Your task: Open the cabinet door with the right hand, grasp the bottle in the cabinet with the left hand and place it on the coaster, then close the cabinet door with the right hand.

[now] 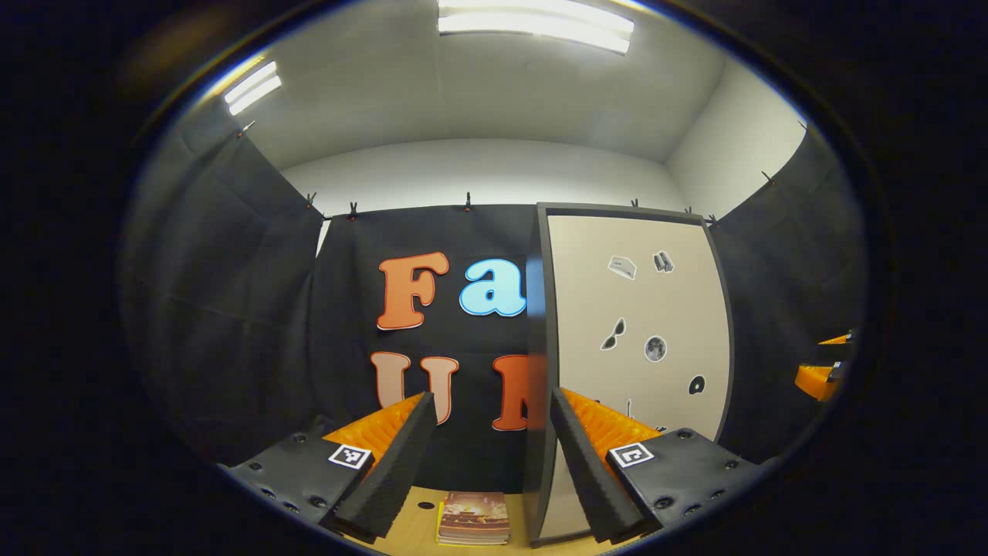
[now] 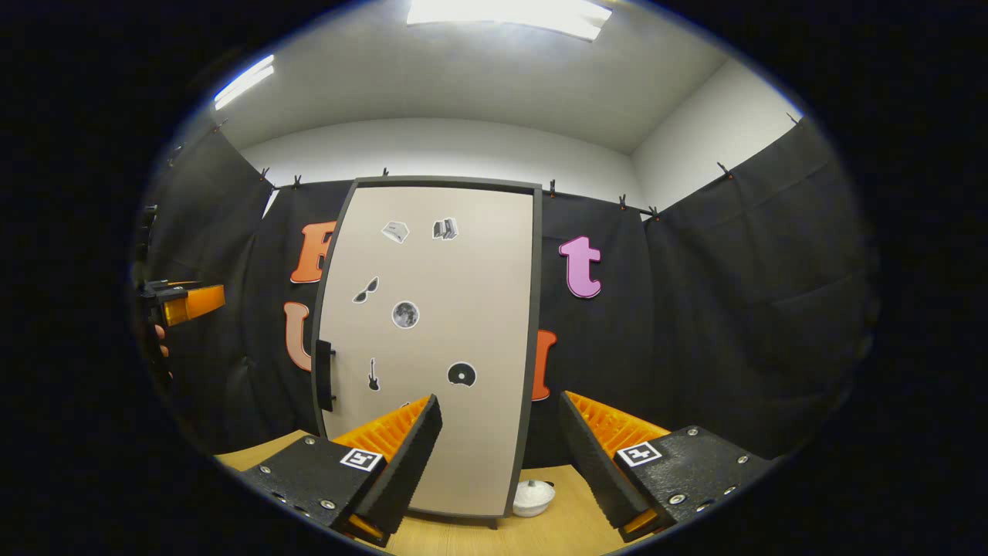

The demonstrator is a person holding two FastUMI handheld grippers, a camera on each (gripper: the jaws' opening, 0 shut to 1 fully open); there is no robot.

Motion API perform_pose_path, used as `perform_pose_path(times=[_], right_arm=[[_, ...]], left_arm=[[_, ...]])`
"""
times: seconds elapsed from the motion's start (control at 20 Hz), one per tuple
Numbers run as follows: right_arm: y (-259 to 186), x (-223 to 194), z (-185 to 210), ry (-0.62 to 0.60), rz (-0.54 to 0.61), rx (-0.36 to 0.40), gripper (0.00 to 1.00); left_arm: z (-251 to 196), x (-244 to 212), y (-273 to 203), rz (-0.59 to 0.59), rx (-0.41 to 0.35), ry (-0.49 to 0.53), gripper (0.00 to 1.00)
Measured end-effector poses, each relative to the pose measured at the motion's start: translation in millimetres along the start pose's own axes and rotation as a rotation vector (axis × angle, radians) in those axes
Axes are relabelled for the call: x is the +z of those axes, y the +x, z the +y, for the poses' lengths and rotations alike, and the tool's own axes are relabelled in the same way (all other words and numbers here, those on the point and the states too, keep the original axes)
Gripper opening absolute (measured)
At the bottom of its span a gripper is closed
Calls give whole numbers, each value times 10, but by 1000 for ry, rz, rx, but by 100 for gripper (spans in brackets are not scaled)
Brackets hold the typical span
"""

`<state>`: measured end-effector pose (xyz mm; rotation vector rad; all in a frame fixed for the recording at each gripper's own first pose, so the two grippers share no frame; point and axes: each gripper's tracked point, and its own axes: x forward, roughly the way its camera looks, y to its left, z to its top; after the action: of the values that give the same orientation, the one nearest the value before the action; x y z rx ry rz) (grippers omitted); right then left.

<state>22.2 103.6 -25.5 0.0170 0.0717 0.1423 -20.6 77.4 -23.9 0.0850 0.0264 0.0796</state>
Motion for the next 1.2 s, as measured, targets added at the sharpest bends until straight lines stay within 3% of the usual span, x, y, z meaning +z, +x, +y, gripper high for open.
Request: perform_pose_path(times=[0.15,0.2,0.35,0.45,0.5,0.8,1.0,1.2], right_arm=[[140,-79,260,11,23,39,95],[178,-115,355,15,32,54,95],[328,-219,664,24,60,105,95],[430,-289,897,17,71,141,95],[491,-338,1019,9,79,158,95],[817,-566,1922,24,155,303,95],[1098,-725,2371,33,207,345,94],[1395,-886,2613,62,265,324,87]], left_arm=[[125,-32,-63,1,11,16,96],[183,-42,-81,3,17,20,100],[413,-111,-172,15,47,25,96],[575,-200,-235,33,74,-11,93],[631,-274,-267,50,79,-32,96],[1354,-537,-555,102,224,-26,100],[1692,-694,-749,136,286,-32,96],[1976,-649,-880,132,336,2,96]])
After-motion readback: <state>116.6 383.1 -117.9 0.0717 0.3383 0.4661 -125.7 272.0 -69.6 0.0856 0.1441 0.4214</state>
